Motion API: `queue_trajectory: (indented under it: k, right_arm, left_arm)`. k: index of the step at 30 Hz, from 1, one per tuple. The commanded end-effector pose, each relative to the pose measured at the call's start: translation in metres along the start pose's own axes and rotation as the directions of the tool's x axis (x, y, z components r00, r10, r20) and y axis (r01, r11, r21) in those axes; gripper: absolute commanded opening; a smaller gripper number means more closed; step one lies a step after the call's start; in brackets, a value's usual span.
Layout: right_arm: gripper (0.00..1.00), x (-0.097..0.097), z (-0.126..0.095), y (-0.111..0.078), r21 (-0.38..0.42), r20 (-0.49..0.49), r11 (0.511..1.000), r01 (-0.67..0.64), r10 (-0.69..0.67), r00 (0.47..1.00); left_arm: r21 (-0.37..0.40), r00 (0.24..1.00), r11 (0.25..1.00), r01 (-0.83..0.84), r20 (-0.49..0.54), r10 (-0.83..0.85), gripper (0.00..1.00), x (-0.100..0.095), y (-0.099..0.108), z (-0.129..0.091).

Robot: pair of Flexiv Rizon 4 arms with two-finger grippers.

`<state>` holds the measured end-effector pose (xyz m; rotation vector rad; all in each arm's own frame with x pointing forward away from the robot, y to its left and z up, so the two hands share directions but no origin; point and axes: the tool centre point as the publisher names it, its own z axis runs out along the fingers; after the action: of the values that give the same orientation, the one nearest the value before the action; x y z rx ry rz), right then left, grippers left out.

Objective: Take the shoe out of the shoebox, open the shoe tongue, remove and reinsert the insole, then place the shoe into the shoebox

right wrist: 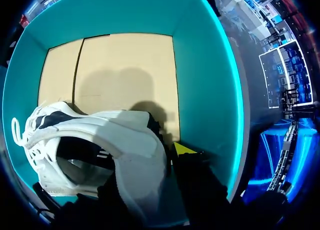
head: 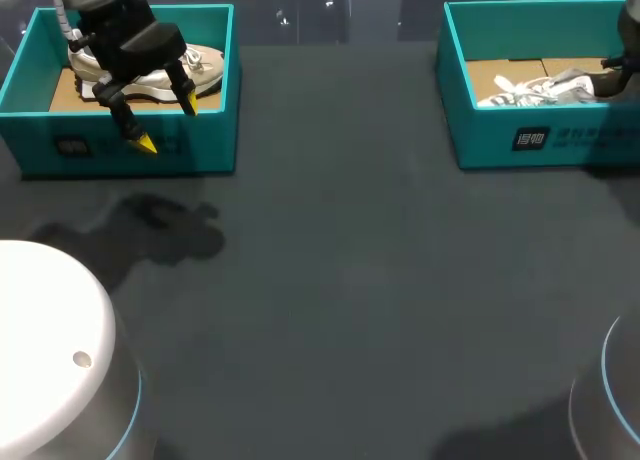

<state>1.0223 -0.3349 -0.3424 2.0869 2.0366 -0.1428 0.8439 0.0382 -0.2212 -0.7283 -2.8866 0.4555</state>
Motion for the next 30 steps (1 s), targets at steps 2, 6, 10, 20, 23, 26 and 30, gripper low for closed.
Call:
queue_trajectory:
  k: [2,6,10,20,23,26,30]
  right_arm:
    - [0.00,0.001,0.007,0.001,0.010,0.000,1.000,-0.004,0.004,1.000]
    - [0.00,0.003,0.012,0.000,0.019,-0.005,1.000,0.001,-0.001,1.000]
    - [0.00,0.007,0.018,0.000,0.032,-0.012,0.999,0.009,-0.008,1.000]
    - [0.09,0.009,0.027,-0.001,0.055,-0.033,0.998,0.015,-0.013,0.999]
    - [0.19,0.009,0.027,-0.001,0.059,-0.036,0.998,0.015,-0.013,0.999]
    - [0.29,0.008,0.027,-0.001,0.061,-0.042,0.998,0.015,-0.012,0.999]
    - [0.36,0.007,0.027,-0.001,0.061,-0.045,0.998,0.014,-0.011,0.999]
  left_arm:
    - [-0.002,1.000,1.000,-0.001,-0.001,0.001,1.00,0.000,0.000,0.000]
    - [-0.002,1.000,1.000,-0.001,-0.001,0.001,1.00,0.000,0.000,0.000]
    - [-0.002,1.000,1.000,-0.001,-0.001,0.001,1.00,0.000,0.000,0.000]
    - [-0.002,1.000,1.000,-0.001,-0.001,0.001,1.00,0.000,0.000,0.000]
    - [-0.002,1.000,1.000,-0.001,-0.001,0.001,1.00,0.000,0.000,0.000]
    - [-0.002,1.000,1.000,-0.001,-0.001,0.001,1.00,0.000,0.000,0.000]
    - [-0.002,1.000,1.000,-0.001,-0.001,0.001,1.00,0.000,0.000,0.000]
